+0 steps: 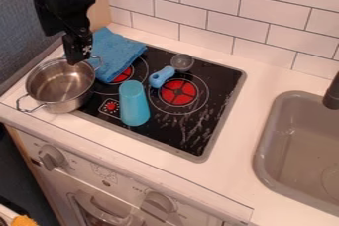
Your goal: Move the blue spoon to the right bottom corner of the burner
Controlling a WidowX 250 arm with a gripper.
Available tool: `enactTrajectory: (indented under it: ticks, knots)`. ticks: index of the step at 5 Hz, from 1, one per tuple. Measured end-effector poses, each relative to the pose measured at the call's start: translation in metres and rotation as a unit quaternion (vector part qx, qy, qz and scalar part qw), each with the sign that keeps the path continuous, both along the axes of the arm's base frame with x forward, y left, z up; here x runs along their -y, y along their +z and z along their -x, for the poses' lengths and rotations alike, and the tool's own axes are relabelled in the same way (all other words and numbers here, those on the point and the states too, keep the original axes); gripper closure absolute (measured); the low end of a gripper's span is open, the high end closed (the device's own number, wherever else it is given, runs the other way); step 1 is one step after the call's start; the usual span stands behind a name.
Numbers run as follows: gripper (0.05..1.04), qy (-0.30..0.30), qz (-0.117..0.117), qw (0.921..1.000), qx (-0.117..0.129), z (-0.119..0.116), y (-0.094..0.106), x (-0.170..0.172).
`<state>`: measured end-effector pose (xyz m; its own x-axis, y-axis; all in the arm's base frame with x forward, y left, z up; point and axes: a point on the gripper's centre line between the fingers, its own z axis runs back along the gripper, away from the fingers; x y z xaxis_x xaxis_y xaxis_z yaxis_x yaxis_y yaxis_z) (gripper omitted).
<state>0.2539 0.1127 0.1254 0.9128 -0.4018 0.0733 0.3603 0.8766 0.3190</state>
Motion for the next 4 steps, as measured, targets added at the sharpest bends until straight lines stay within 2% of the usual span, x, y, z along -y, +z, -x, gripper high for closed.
enactTrajectory:
  ticks: [2, 3, 4]
  knots:
    - [0.083, 0.009, 0.013, 0.9997, -0.017, -0.005, -0.006, 0.013]
    - [0.083, 0.004, 0.015, 0.9997, -0.017, -0.022, -0.01, 0.017]
    - [0.083, 0.014, 0.039, 0.9989, -0.021, -0.048, -0.017, 0.032]
